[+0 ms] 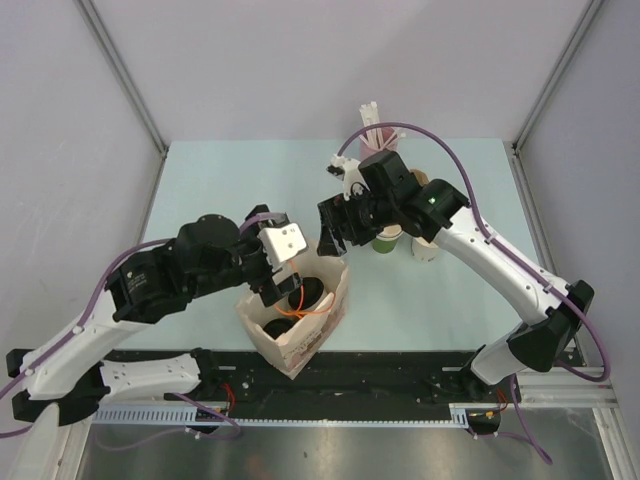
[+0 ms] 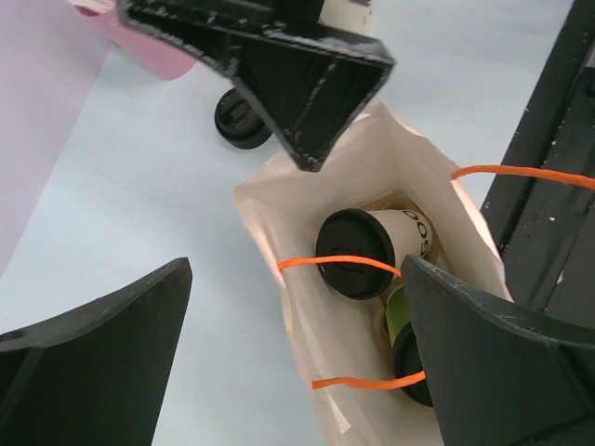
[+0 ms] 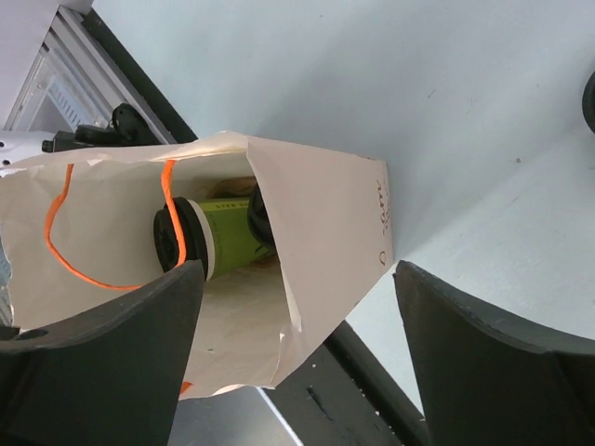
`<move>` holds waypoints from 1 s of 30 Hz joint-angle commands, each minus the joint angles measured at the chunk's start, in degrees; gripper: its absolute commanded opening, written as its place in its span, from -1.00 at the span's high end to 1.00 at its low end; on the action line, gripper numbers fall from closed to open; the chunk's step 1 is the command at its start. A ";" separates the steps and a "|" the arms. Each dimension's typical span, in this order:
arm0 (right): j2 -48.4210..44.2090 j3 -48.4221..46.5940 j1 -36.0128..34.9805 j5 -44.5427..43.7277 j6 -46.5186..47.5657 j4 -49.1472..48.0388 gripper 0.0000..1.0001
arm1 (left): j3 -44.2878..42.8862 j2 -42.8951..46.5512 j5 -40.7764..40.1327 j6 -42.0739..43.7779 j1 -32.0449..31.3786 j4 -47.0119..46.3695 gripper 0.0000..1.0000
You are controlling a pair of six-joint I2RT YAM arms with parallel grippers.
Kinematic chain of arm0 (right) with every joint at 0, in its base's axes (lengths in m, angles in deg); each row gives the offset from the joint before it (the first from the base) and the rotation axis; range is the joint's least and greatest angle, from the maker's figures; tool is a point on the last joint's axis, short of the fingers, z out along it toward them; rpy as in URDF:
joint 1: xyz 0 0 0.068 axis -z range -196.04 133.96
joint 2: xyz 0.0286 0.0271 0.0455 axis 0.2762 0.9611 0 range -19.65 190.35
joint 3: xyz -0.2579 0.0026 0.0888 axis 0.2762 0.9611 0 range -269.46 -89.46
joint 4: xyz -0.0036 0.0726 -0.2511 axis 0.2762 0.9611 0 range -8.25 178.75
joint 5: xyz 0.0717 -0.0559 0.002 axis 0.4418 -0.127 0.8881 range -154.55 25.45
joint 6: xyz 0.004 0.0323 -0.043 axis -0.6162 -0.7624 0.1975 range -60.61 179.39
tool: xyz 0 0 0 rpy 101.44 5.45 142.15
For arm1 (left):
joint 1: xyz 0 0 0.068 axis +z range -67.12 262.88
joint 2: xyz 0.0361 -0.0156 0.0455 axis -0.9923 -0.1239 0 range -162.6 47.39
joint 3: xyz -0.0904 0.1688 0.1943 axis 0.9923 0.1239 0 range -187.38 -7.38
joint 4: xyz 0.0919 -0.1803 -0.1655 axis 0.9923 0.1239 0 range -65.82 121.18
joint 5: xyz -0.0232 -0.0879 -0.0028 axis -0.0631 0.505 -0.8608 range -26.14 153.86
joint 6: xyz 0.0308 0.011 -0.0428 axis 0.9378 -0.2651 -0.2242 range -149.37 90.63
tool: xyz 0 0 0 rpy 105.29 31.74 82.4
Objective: Pack the takeout coffee
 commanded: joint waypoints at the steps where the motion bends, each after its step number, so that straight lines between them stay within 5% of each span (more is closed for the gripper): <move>1: -0.39 -4.05 0.15 -1.47 0.14 0.94 -0.92 | -3.60 -0.95 -0.60 -1.61 3.44 -0.65 -1.00; 20: 1.02 -13.37 4.19 -2.17 -3.90 2.08 -0.99 | -12.57 -7.55 4.57 -5.48 20.05 4.53 -1.00; 30: 0.41 -14.07 4.81 -3.40 -4.08 5.68 -0.99 | -10.37 -13.26 7.04 -6.36 20.85 12.36 -1.00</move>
